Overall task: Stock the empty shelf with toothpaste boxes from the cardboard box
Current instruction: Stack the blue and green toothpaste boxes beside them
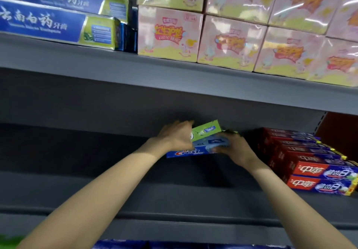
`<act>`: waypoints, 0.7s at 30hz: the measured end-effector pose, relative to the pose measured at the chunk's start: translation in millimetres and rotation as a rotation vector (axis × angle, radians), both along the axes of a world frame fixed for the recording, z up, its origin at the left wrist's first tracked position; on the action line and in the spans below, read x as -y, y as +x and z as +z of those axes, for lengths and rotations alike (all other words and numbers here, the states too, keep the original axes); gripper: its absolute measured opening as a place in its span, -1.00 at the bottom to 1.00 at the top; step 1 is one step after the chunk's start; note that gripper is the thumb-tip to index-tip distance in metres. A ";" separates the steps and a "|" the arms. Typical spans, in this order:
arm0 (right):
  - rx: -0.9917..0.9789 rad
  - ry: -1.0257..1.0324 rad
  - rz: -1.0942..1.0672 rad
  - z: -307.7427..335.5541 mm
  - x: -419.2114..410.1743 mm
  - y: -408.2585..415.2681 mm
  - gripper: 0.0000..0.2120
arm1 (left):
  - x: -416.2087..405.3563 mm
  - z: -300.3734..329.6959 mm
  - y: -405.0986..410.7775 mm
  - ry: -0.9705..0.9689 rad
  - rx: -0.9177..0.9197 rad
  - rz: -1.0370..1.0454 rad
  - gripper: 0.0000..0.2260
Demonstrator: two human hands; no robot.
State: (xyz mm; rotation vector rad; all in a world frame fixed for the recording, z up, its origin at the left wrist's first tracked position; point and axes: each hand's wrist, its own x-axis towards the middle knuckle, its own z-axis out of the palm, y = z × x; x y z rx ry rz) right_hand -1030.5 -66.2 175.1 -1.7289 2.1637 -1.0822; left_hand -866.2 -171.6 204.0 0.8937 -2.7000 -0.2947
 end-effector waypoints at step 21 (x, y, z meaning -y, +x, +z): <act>-0.535 0.170 -0.371 -61.0 46.0 -57.7 -0.55 | 22.2 -33.6 -17.0 -0.111 0.126 0.031 -0.37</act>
